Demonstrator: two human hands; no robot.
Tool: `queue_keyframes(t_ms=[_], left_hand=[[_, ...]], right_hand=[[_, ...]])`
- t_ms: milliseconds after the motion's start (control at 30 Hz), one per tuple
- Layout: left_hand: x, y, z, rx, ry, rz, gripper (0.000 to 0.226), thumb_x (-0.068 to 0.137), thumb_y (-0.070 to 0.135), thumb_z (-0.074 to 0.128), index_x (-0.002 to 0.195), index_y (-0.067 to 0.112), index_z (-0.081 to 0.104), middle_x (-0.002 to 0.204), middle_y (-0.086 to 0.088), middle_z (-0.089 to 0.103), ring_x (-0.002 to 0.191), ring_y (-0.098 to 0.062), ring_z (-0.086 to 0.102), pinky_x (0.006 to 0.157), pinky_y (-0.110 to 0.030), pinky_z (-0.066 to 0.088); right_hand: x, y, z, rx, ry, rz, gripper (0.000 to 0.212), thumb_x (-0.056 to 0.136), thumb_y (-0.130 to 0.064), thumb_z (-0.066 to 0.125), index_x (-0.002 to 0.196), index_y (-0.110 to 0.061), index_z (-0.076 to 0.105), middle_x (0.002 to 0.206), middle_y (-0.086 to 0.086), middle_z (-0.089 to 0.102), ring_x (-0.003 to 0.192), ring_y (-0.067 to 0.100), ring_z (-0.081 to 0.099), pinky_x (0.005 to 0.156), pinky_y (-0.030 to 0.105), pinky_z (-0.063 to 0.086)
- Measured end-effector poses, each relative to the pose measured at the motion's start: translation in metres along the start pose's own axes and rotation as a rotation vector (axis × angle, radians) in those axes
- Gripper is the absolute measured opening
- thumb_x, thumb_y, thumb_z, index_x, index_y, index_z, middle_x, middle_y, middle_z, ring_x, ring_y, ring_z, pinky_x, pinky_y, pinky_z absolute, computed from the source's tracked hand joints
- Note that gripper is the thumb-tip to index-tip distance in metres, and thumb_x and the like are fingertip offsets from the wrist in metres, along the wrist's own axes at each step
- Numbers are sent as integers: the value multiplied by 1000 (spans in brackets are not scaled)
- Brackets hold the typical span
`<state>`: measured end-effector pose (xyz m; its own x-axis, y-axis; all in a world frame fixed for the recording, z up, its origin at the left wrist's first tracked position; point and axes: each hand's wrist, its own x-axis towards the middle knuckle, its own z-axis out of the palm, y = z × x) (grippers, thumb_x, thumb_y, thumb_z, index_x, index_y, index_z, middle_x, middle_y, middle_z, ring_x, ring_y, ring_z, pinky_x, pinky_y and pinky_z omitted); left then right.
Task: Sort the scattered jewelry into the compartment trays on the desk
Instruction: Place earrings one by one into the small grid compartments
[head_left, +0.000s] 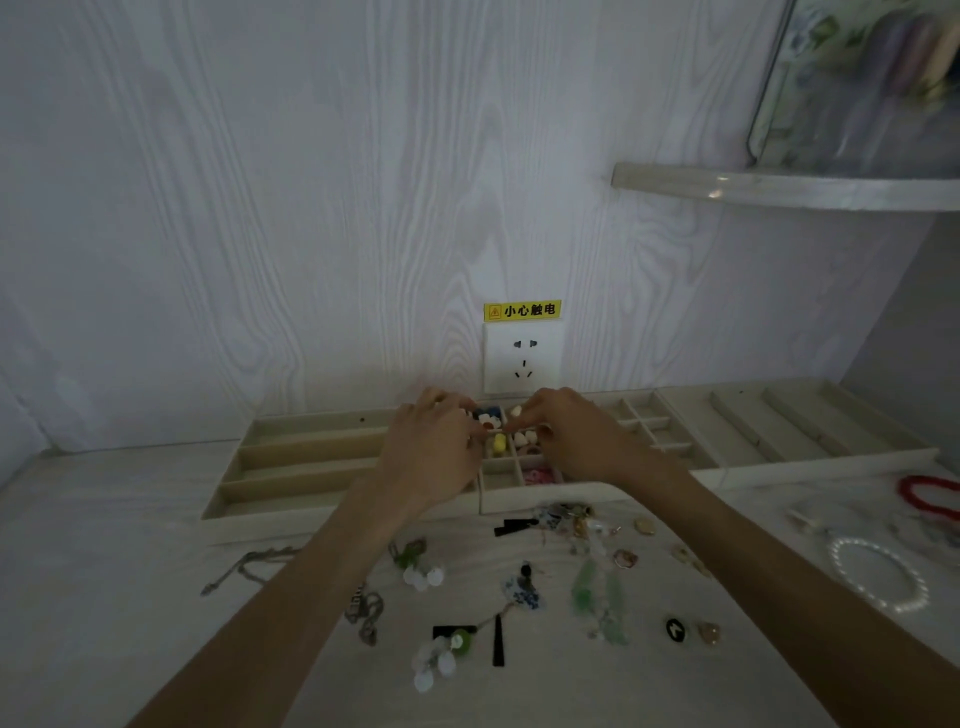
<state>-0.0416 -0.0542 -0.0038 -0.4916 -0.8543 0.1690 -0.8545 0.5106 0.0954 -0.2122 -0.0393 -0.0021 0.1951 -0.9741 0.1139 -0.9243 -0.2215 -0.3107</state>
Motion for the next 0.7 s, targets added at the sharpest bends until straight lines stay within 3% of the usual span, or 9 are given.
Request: queue_keyframes(t_ms=[167,400,500,600,700], left_hand=[[-3,0,-1,8,-1,27,38,96,23,38,125,38,57,144,10,40,130,-15,28,98,-31,29],[0,2,0,57,4,74,36,96,24,42,127,37,56,146,10,37,132,-15,26,99,-32,29],[2,2,1,39,-8,69,37,95,23,43,126,37,56,146,10,39,131,-16,27,99,-32,29],[3,0,4,-36,-15,32,36,94,21,44,124,36,59,143,10,43,127,-15,30,96,-30,30],[4,-2,5,-123,-7,-4,35,93,20,45,119,34,63,140,11,47,123,-15,34,95,-29,33]], right_hand=[[1,1,2,14,-2,-9,52,80,9,46,114,-25,68,122,3,59,106,23,56,86,44,49],[10,5,3,130,-6,18,47,80,6,47,108,-22,71,122,3,63,107,19,59,86,32,49],[16,7,5,208,-7,62,46,77,6,47,100,-24,74,111,-3,68,87,19,65,81,37,55],[19,8,3,242,-45,81,32,81,-7,56,98,-26,75,80,-16,65,61,4,57,64,25,49],[17,7,-2,250,-88,56,22,83,-20,62,100,-27,74,86,-12,67,64,-3,53,66,19,45]])
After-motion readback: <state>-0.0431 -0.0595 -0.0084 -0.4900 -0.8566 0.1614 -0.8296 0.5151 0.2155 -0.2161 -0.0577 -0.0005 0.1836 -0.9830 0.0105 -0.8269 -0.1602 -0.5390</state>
